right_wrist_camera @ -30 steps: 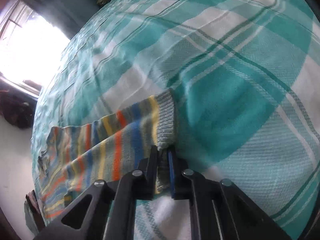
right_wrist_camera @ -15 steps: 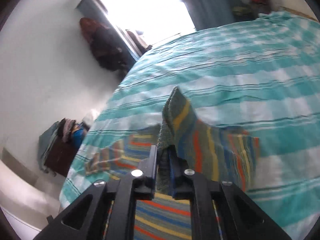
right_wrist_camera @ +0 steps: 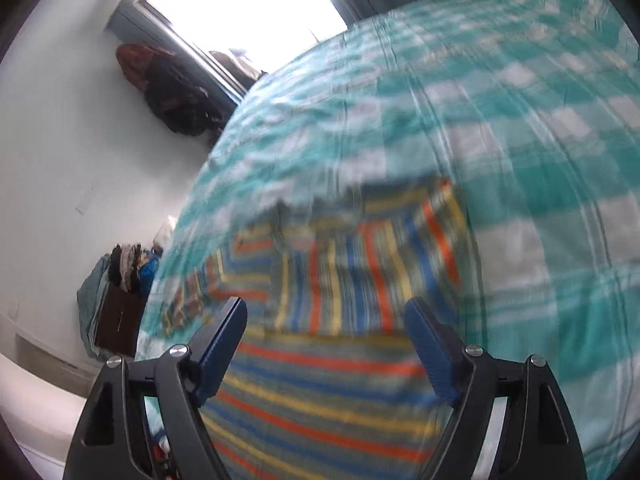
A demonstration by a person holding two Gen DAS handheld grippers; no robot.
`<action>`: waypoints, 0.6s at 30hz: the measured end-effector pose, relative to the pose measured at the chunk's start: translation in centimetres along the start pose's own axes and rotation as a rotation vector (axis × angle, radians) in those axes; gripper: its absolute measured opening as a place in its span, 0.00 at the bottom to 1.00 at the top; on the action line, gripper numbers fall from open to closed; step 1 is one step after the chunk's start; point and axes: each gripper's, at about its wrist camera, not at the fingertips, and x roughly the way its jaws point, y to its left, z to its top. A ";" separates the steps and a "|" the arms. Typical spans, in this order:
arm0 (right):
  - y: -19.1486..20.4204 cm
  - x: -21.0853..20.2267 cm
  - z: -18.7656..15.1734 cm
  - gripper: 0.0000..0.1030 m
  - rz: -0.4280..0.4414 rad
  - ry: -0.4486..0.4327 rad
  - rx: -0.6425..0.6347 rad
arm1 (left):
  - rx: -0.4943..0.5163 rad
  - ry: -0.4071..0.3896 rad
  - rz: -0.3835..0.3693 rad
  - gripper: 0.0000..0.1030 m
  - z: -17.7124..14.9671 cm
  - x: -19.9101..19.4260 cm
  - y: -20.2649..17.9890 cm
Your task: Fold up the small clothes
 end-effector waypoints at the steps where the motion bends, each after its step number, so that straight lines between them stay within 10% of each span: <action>1: 0.3 0.6 -2.1 0.79 -0.002 0.019 -0.018 | 0.005 0.000 0.004 0.99 0.0 0.0 -0.1; 10: 5.5 3.4 -16.3 0.79 -0.331 -0.003 -0.321 | 0.036 0.019 -0.002 0.99 1.4 -0.3 -1.1; 18: 5.9 3.2 -18.2 1.00 -0.448 -0.091 -0.369 | 0.069 -0.091 0.029 1.00 6.2 0.2 -2.6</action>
